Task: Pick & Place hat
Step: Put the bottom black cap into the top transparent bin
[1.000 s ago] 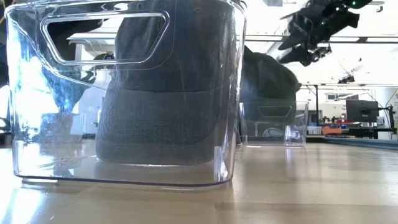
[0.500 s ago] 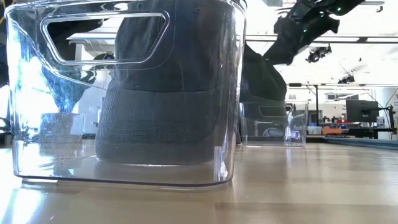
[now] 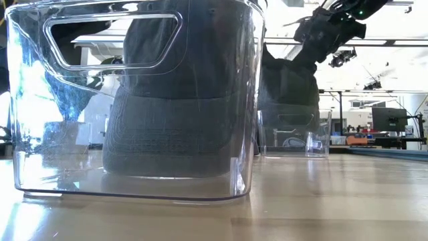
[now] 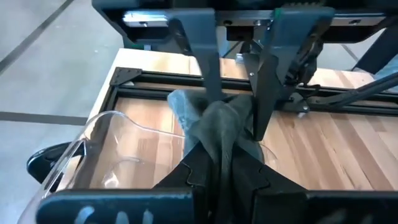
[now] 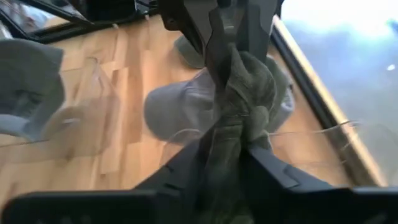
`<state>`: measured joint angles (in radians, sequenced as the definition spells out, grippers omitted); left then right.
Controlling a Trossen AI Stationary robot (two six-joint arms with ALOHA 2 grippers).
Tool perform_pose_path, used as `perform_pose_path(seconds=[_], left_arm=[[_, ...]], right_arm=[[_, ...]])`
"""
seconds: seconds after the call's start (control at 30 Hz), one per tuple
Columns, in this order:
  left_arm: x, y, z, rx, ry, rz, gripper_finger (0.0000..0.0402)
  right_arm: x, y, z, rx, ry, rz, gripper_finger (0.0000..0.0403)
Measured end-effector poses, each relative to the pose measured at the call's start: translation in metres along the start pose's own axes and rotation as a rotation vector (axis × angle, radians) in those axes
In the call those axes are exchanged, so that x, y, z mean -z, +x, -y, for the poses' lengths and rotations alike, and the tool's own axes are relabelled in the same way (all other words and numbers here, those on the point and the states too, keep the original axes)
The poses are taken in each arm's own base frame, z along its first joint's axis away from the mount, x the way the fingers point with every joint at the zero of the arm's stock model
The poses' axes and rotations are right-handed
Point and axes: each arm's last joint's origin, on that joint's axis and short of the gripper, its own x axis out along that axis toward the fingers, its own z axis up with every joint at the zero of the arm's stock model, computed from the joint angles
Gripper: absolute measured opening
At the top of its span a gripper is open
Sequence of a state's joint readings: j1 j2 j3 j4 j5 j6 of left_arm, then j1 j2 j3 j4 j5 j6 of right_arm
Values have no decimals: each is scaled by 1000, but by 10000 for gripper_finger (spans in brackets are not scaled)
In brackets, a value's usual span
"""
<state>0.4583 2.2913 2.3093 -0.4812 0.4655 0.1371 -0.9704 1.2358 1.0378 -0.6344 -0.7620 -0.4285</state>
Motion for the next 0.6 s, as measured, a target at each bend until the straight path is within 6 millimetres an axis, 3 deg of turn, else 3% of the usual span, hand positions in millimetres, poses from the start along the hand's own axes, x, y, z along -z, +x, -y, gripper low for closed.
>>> perform_pose_path(seconds=[0.23,0.4,0.6], left_arm=[[5,0,3,64,17,-39,36],[7,0,3,89,42,-51,90],[8,-2,-6,-130,127,-98,161]], right_arm=[[1,-4,-4,-51,25,-23,11],[-1,-6,-2,-32,27,-22,18],[2,-6,2,107,95,-88,5]])
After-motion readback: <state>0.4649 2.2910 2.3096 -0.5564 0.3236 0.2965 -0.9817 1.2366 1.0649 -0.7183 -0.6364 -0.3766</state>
